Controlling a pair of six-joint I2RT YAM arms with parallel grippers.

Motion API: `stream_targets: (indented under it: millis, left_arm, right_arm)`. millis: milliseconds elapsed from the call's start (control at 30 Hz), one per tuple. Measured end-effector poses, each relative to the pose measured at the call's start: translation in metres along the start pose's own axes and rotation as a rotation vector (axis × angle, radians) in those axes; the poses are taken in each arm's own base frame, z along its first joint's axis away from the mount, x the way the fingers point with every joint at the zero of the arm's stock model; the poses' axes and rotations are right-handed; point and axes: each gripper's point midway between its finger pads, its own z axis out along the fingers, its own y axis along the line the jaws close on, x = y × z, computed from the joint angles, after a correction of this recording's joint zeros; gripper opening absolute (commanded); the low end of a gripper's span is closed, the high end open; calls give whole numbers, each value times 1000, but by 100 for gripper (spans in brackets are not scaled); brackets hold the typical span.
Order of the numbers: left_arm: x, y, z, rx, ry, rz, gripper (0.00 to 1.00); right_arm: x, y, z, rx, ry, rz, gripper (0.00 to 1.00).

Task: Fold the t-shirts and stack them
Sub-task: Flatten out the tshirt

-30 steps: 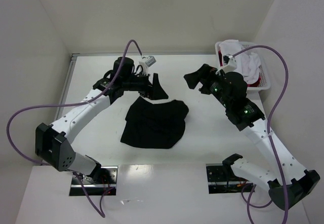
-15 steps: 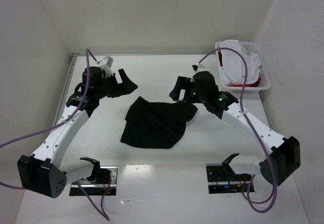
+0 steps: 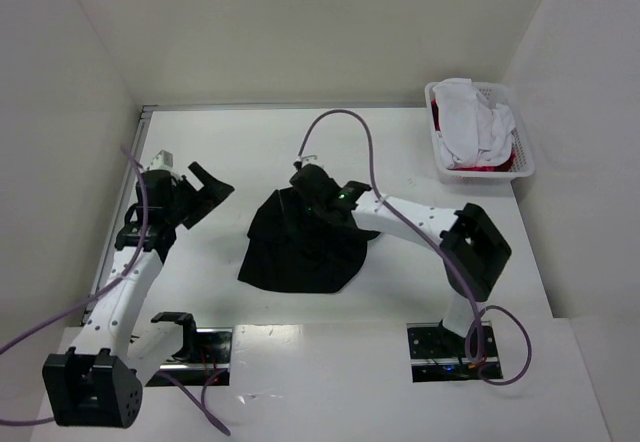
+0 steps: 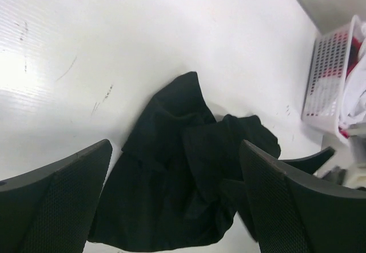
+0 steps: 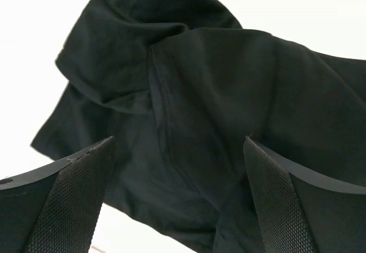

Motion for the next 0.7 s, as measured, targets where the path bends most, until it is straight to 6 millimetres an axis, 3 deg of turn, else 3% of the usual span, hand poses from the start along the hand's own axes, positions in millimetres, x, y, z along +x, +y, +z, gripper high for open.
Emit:
stream_targets:
  millis: [200, 500, 700]
  left_arm:
    - [-1, 5, -6, -3, -30, -32, 100]
    - [10, 15, -4, -25, -7, -46, 100]
    - [8, 14, -7, -18, -16, -44, 100]
  right_arm:
    - [14, 4, 23, 80, 34, -72, 89]
    - [5, 5, 49, 146, 27, -106, 87]
    - [19, 1, 66, 187, 64, -141, 82]
